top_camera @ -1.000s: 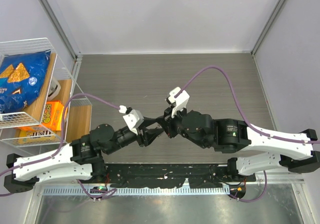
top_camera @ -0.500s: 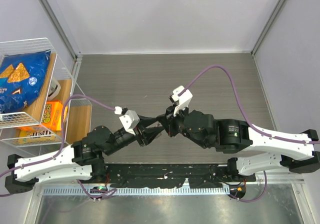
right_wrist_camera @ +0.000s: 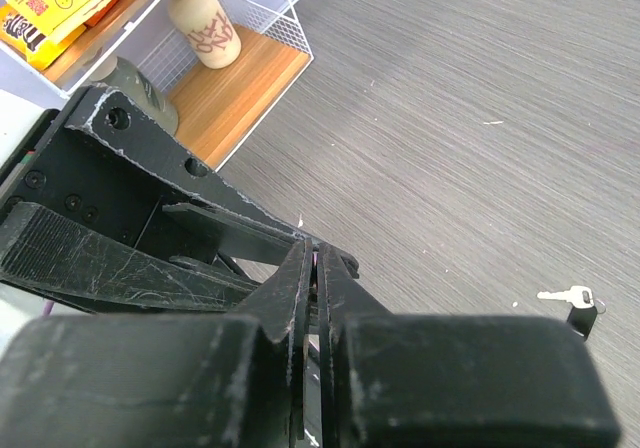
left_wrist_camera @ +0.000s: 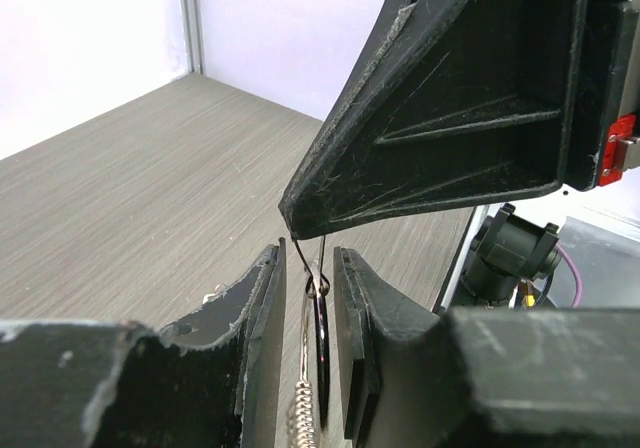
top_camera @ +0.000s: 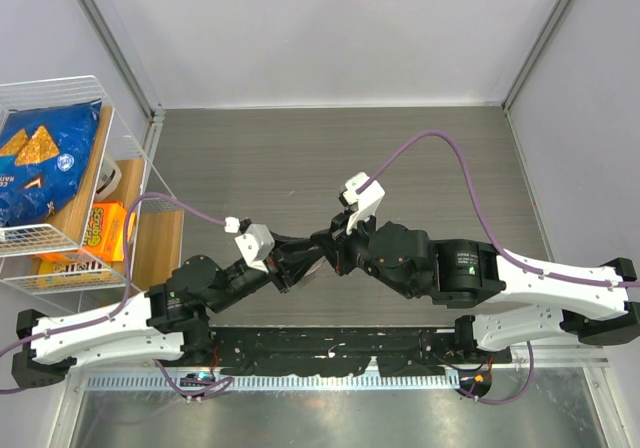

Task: Put the keys on the keyring

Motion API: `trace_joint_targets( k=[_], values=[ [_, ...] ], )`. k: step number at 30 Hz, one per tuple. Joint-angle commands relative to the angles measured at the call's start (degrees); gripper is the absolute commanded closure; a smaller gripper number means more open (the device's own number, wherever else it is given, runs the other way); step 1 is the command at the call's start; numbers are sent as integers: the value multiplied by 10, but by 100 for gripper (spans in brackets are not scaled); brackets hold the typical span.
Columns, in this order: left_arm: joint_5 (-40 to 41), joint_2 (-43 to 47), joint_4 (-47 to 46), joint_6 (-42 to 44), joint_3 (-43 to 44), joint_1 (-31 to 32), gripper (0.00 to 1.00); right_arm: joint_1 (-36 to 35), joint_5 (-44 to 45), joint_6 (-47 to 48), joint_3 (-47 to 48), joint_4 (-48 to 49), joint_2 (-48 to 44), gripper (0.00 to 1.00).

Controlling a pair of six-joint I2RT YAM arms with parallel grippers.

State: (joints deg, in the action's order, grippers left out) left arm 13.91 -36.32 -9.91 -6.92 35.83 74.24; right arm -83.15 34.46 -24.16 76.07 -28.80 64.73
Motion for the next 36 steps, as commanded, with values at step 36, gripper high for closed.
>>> trace_joint_targets(
  k=[36],
  values=[
    [1,15,-105,23,-19,-1,100,-10,6,-4,13,45,-1,94]
  ],
)
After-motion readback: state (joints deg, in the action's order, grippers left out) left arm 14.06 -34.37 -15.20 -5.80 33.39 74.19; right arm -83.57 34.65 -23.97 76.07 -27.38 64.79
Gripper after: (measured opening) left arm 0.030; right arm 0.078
